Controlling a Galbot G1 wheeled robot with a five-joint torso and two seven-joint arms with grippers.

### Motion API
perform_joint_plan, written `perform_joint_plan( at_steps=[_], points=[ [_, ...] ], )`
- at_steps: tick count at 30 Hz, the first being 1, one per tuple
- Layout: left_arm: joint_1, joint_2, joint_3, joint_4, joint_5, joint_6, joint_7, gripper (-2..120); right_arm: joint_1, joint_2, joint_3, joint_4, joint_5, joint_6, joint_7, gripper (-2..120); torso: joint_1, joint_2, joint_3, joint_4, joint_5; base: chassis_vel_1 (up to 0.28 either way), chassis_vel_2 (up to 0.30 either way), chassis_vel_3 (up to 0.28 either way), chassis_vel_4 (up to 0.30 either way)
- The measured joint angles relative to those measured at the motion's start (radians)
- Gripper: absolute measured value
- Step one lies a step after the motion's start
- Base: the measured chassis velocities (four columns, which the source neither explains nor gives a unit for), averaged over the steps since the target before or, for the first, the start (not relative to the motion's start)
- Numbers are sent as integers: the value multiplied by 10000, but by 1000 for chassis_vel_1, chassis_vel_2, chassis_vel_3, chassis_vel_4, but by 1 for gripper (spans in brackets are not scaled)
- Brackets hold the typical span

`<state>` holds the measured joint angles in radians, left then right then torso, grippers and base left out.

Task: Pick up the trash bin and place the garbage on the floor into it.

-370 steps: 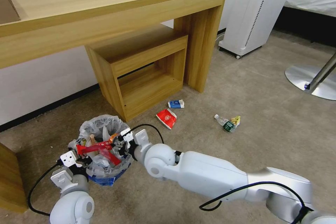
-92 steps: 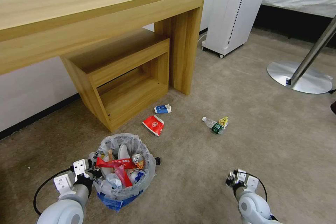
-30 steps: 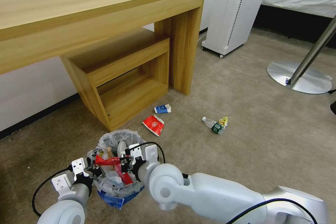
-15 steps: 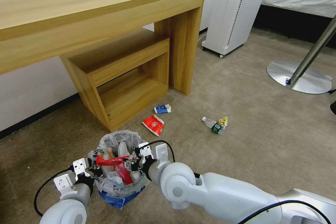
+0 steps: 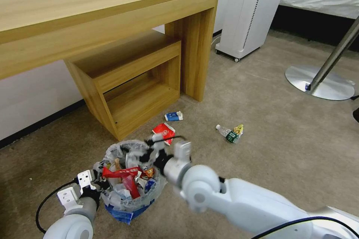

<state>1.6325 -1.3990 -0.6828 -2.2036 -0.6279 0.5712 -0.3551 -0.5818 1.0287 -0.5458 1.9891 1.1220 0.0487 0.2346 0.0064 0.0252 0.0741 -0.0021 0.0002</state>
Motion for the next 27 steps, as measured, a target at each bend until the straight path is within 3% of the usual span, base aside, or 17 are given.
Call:
perform_joint_plan(
  at_steps=[3,5,7,9,10,12,13,16,17,20,27],
  points=[
    [9,-51,-59,-126,10,-7,9,0,-774,-502,1729,-39,-900,1409,-1746,100,0,1,0,0,0,0,0,0,0],
    [12,-56,-74,-152,11,-9,12,0,-992,-559,2147,-29,-1005,1477,-1870,100,0,0,0,-1,0,0,0,0,0],
    [54,-50,-132,-258,5,-13,18,0,-2011,-678,3918,227,-1087,1482,-1911,100,0,0,0,-1,1,0,0,0,0],
    [68,-41,-150,-278,3,-15,18,0,-2260,-698,4350,297,-1087,1435,-1904,100,0,1,0,-7,1,0,0,0,0],
    [113,-21,-184,-341,-6,-29,25,0,-3055,-699,5689,460,-1358,1349,-1840,100,0,0,0,0,3,0,0,0,0],
    [143,0,-207,-390,-12,-40,27,0,-3726,-688,6877,560,-1704,1243,-1775,100,0,1,0,-1,0,0,0,0,0],
    [143,0,-207,-390,-12,-40,27,0,-3726,-688,6877,560,-1704,1243,-1775,100,0,1,0,-1,0,0,0,0,0],
    [208,25,-250,-525,-40,-86,49,0,-5287,-429,9230,957,-2488,1094,-1487,100,-1,1,-1,-3,-1,0,0,0,0],
    [208,25,-250,-525,-40,-86,49,0,-5287,-429,9230,957,-2488,1094,-1487,100,-1,1,-1,-3,-1,0,0,0,0],
    [286,71,-294,-610,38,-165,95,0,-6486,41,10459,844,-3856,1198,-1250,100,-1,0,-1,-2,0,0,0,0,0],
    [468,150,-308,-690,126,-257,166,0,-7645,673,11111,331,-5247,1410,-677,100,-1,1,-1,-2,-2,0,0,0,0]
  ],
)
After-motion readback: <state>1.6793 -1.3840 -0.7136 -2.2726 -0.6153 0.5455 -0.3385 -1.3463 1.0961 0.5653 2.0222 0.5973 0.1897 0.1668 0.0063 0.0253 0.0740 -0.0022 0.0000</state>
